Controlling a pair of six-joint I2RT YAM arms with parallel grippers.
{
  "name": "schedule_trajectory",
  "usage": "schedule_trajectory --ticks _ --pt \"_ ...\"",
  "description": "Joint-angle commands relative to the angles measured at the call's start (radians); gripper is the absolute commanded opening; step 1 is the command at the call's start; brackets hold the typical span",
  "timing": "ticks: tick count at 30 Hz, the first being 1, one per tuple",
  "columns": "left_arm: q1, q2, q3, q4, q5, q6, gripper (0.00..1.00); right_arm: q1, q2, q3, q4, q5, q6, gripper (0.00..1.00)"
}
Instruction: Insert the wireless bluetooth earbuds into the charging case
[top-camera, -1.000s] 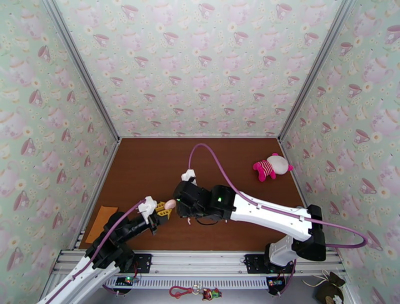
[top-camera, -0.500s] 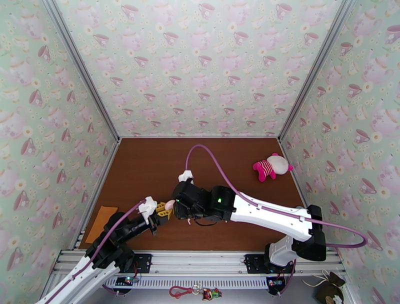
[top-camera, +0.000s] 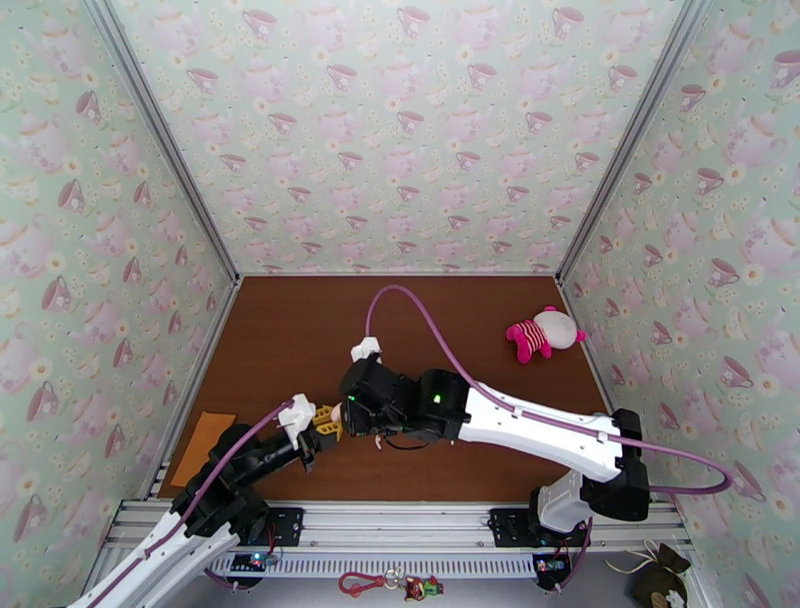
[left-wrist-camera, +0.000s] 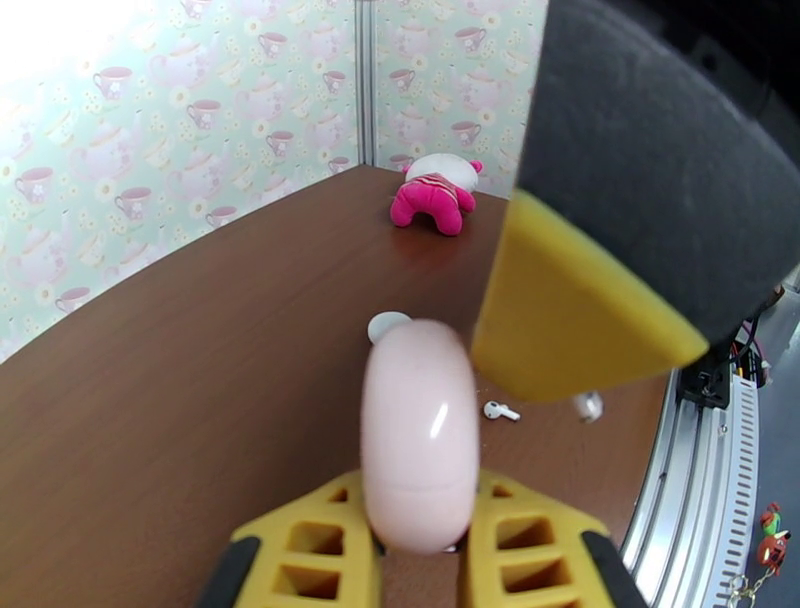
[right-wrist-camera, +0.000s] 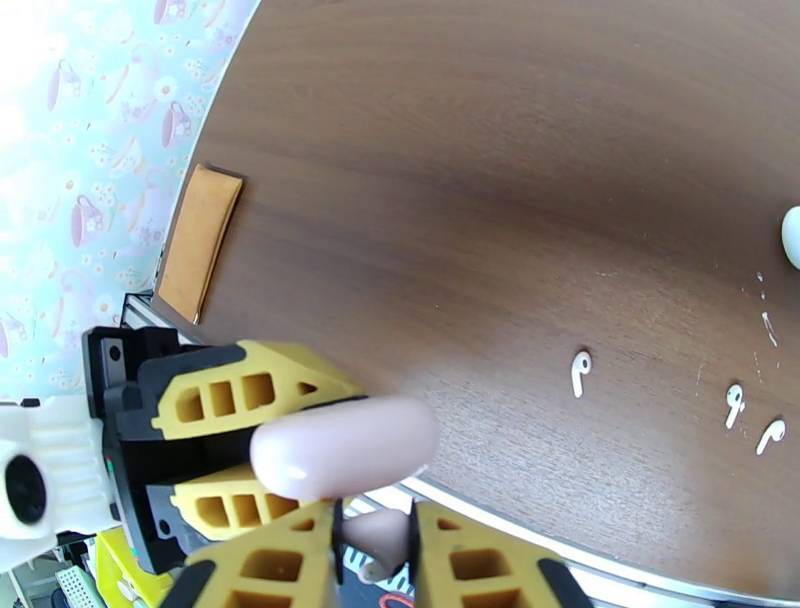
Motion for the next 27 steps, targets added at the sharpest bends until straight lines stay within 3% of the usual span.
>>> schedule_trajectory --ticks 1,27 --pt "-0.011 -0.003 -0.015 0.014 0.042 0.021 0.00 0.000 0.016 0.035 0.004 0.002 -0.025 0.24" --pt "-0.022 -0.014 -0.018 0.017 0.096 0.072 0.00 -0.051 0.012 0.043 0.037 -0.046 -0.045 0.22"
